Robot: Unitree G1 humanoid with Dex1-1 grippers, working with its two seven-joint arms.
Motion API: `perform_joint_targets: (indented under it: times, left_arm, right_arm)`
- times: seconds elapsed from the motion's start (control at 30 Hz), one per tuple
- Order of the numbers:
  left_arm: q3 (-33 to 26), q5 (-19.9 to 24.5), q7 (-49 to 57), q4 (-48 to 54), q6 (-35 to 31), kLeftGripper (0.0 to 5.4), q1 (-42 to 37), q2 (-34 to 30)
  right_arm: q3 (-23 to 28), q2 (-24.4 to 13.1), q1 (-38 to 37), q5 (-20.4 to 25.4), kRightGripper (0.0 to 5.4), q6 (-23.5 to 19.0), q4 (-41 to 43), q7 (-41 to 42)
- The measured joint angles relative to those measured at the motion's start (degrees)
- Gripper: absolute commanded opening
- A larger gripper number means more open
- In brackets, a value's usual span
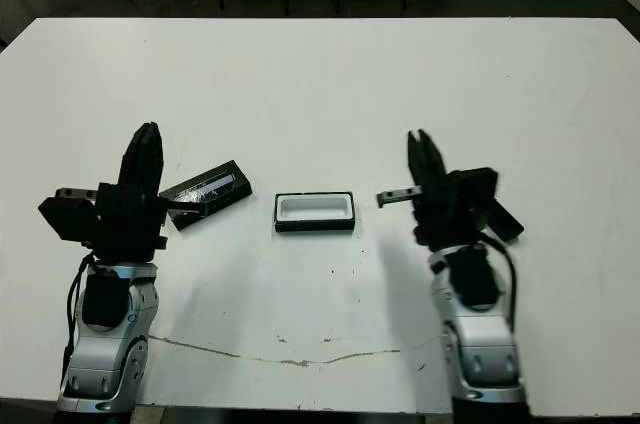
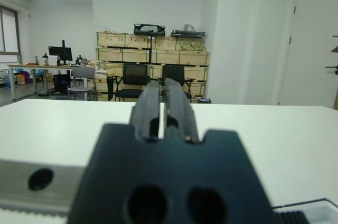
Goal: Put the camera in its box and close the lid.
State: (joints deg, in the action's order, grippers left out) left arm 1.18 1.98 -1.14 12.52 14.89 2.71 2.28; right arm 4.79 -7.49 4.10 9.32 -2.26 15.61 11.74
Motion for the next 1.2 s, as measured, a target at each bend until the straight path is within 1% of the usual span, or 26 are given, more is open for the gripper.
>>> perform_joint_targets:
  times: [0.07, 0.23, 0.3, 0.4, 0.5, 0.57, 0.63, 0.73, 0.9, 1.1, 1.2]
  left_arm:
    - [0.0, 0.1, 0.0, 0.0, 0.0, 0.01, 0.0, 0.0]
    - [0.1, 0.0, 0.1, -0.4, 0.4, 0.01, 0.0, 0.1]
    - [0.1, 0.0, 0.2, -0.4, 0.5, 0.01, 0.0, 0.2]
    - [0.1, 0.0, 0.3, -0.4, 0.4, 0.0, 0.0, 0.4]
    - [0.2, 0.1, 0.3, -0.4, 0.4, 0.0, 0.0, 0.7]
    - [0.2, 0.1, 0.2, -0.4, 0.4, 0.0, 0.0, 0.7]
    - [0.2, 0.1, 0.2, -0.4, 0.4, 0.0, 0.0, 0.7]
    - [0.2, 0.1, 0.2, -0.4, 0.5, 0.0, 0.1, 0.7]
    - [0.0, 0.1, 0.2, -0.4, 0.5, 0.0, 0.1, 0.7]
    - [-0.1, 0.4, -0.3, -0.3, 0.2, 0.0, 0.2, 0.5]
    - [-0.1, 0.6, -0.5, -0.2, -0.2, 0.0, 0.3, 0.5]
  right_arm:
    - [2.3, -2.8, 1.0, 1.5, 0.0, 0.0, -0.1, 1.9]
    - [9.2, -12.2, 5.0, 4.1, 0.0, -0.2, -3.8, 6.7]
    - [11.1, -15.7, 5.6, 4.6, 0.0, -1.9, -5.4, 7.9]
    - [12.6, -20.2, 5.6, 4.8, 0.29, -4.8, -6.2, 10.2]
    - [13.4, -25.0, 5.2, 6.9, 0.76, -9.0, -6.8, 15.3]
    - [13.6, -27.3, 5.2, 8.4, 1.08, -9.1, -9.3, 19.8]
    - [13.6, -28.7, 5.5, 9.4, 1.43, -8.9, -12.7, 23.6]
    - [13.3, -29.1, 6.2, 10.1, 1.96, -8.0, -17.4, 27.4]
    - [11.4, -29.7, 7.2, 10.0, 2.83, -7.2, -21.5, 31.2]
    - [9.8, -32.8, 9.2, 8.7, 3.84, -6.6, -27.1, 35.3]
    - [9.8, -33.3, 9.7, 8.3, 4.35, -5.5, -30.6, 36.0]
